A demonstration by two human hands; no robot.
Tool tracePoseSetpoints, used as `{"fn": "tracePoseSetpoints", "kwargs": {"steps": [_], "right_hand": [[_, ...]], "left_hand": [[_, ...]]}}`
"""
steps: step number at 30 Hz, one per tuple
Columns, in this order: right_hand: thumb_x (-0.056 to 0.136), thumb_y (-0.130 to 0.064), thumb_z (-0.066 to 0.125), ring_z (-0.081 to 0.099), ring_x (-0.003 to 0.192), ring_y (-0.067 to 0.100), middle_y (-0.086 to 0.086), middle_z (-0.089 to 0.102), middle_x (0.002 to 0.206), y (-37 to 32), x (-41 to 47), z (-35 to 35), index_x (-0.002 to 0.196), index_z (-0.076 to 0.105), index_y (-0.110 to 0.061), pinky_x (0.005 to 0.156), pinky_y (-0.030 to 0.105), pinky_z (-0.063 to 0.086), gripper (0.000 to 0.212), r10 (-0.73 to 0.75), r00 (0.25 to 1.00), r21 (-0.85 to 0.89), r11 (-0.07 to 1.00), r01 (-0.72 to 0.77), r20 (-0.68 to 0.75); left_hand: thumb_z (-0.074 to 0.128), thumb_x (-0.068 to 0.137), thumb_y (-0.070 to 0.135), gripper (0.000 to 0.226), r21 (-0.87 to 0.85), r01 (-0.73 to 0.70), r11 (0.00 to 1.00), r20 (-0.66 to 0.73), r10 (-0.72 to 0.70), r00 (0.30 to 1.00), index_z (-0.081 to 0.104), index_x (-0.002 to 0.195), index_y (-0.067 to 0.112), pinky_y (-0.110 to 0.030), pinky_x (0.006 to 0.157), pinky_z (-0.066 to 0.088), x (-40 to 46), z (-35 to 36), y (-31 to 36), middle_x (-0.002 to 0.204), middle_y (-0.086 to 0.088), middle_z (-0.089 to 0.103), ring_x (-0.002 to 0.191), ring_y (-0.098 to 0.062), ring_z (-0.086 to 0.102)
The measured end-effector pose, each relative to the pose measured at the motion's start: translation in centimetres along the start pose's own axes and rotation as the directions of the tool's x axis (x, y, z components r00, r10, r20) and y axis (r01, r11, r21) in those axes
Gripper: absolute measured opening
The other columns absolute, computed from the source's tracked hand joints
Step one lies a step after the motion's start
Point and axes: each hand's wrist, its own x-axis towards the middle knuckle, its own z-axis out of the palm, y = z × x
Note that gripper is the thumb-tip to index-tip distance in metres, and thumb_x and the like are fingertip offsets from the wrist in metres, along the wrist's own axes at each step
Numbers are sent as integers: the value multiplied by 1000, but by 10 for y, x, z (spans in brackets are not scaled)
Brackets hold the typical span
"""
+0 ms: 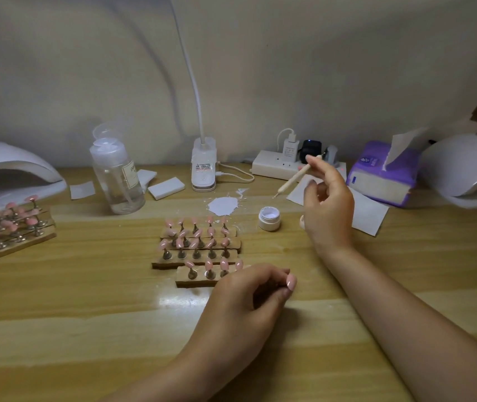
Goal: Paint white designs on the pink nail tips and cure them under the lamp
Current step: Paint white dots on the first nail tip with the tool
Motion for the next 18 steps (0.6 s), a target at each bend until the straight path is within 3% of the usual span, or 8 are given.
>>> {"fn": "tracePoseSetpoints", "kwargs": {"steps": [2,4,8,11,14,16,18], "right_hand": [[92,0,39,46,54,-5,-20,57,95,-4,1,-1,109,53,-31,55,9,38,38,59,998,106,993,-58,-6],[95,-9,43,48,50,-4,-15,60,89,-7,3,0,107,56,-28,53,10,41,26,145,989,223,965,-141,0],[92,-12,55,52,48,-2,-6,60,84,-10,7,0,102,59,-20,48,12,43,14,219,975,261,940,-220,34],[89,-8,58,50,44,0,0,58,78,-13,9,-2,97,45,-27,47,15,45,24,244,969,321,915,-245,45],[88,-9,60,49,42,1,2,55,78,-14,11,-2,105,31,-24,46,15,44,37,310,948,376,871,-315,76],[87,-10,62,48,42,1,2,53,78,-13,12,-2,106,37,-21,45,16,44,34,349,932,399,843,-359,102],[87,-12,63,49,43,1,4,52,76,-11,12,-1,97,47,-16,44,16,44,19,351,926,391,840,-377,141]], "left_hand": [[63,86,11,17,36,-24,999,-8,24,1000,64,74,24,-31,94,44,1,-4,-1,88,17,69,102,9,58],[63,85,10,14,34,-16,999,-20,16,1000,67,78,21,-30,94,47,2,-9,-3,91,17,70,101,8,59],[64,85,7,14,30,-22,999,-10,22,1000,68,79,19,-27,88,50,3,-12,-4,93,15,70,97,5,62],[64,85,10,14,48,-27,998,-1,27,1000,67,79,22,-35,86,52,3,-14,-5,90,13,70,93,-7,66],[65,84,11,14,87,-54,995,-18,56,998,66,79,24,-46,82,52,4,-19,-6,84,4,71,86,-24,66],[65,84,11,15,105,-66,992,-8,67,998,66,78,25,-44,82,52,4,-20,-5,85,6,71,87,-20,67],[66,83,10,15,122,-80,989,8,80,997,68,80,24,-32,82,52,4,-21,-4,90,15,70,91,-5,66]]}}
